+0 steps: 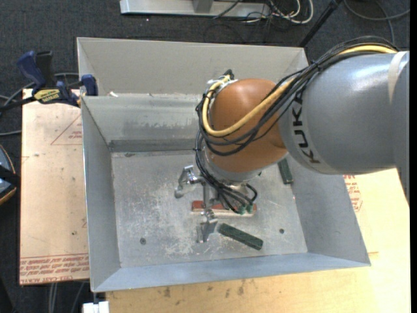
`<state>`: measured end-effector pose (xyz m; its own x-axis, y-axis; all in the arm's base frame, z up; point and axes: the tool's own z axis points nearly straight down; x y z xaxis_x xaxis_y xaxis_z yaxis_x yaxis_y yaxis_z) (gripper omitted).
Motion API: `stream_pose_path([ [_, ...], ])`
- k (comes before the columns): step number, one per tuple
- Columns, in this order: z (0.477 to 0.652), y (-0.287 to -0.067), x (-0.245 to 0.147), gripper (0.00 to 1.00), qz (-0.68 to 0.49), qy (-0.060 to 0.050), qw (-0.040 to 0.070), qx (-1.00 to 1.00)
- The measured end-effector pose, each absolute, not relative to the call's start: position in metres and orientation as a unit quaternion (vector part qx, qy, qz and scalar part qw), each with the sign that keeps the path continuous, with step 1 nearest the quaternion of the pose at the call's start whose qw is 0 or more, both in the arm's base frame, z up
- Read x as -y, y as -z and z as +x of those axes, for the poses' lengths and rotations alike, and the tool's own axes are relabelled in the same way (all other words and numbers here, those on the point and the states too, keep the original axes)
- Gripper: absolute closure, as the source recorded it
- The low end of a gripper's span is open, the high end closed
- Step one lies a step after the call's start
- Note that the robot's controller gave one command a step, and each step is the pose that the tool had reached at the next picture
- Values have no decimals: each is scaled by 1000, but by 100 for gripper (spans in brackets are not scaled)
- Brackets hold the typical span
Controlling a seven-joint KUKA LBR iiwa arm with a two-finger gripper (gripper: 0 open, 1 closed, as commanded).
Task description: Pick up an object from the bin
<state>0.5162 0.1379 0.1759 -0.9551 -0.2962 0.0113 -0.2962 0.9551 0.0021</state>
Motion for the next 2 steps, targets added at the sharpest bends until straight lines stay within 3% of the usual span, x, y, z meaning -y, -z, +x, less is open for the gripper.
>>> stream_pose_path([
  [1, 518, -158, -129, 0, 183, 0, -3, 983],
  [2, 556, -110, -74, 0, 264, 1, -3, 964],
])
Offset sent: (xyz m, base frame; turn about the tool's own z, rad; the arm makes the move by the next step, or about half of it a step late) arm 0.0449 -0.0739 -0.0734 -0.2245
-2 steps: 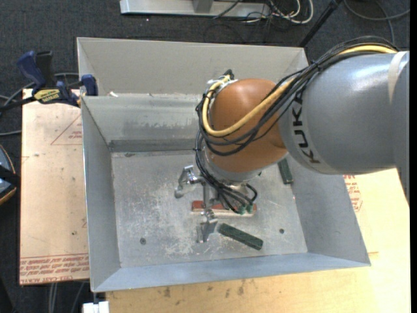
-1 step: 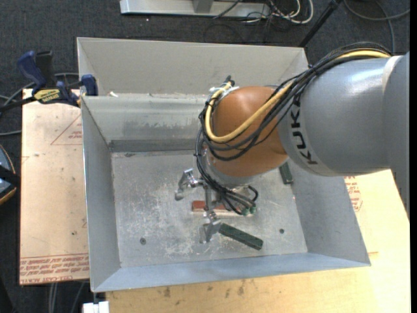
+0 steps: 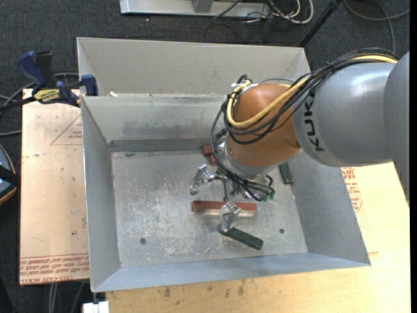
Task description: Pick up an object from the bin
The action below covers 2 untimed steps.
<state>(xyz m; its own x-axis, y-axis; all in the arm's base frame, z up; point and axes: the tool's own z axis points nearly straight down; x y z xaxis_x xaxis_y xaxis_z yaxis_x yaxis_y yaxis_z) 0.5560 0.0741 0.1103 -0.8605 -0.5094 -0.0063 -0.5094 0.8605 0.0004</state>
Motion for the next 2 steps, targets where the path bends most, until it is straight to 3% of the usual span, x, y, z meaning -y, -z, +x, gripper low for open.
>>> stream_pose_path([
  [1, 570, -82, -97, 100, -255, -1, 1, -967],
  [2, 570, -82, -97, 100, -254, -1, 1, -967],
])
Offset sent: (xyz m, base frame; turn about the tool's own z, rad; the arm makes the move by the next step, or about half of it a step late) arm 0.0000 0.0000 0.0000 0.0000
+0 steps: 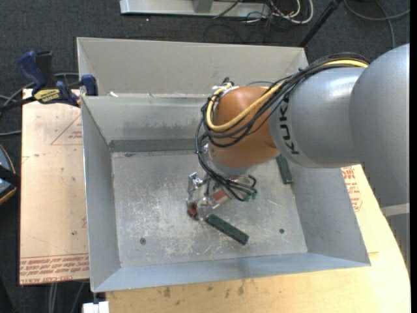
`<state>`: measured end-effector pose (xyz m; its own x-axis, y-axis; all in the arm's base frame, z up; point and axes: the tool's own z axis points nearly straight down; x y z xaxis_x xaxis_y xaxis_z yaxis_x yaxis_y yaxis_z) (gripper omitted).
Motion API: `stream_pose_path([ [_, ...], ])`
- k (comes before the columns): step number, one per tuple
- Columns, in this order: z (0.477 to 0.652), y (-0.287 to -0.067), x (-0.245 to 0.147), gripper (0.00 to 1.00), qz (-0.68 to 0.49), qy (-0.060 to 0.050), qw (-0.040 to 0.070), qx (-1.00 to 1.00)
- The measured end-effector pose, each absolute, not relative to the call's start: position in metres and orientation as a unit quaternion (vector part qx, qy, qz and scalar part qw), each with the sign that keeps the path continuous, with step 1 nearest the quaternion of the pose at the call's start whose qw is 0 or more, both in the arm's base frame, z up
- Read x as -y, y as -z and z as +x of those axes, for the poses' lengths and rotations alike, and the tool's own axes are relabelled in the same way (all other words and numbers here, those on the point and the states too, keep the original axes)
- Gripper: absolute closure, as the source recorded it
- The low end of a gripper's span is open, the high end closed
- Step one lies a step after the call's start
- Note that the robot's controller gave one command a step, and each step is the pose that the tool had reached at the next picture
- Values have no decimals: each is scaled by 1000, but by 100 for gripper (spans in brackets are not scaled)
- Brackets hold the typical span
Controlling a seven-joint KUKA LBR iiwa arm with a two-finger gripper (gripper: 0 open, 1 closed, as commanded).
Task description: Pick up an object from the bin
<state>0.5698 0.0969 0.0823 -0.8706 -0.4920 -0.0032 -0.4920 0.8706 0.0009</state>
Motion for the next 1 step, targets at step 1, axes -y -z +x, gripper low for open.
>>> stream_pose_path([
  [1, 574, -235, -49, 100, -268, 0, 3, -963],
])
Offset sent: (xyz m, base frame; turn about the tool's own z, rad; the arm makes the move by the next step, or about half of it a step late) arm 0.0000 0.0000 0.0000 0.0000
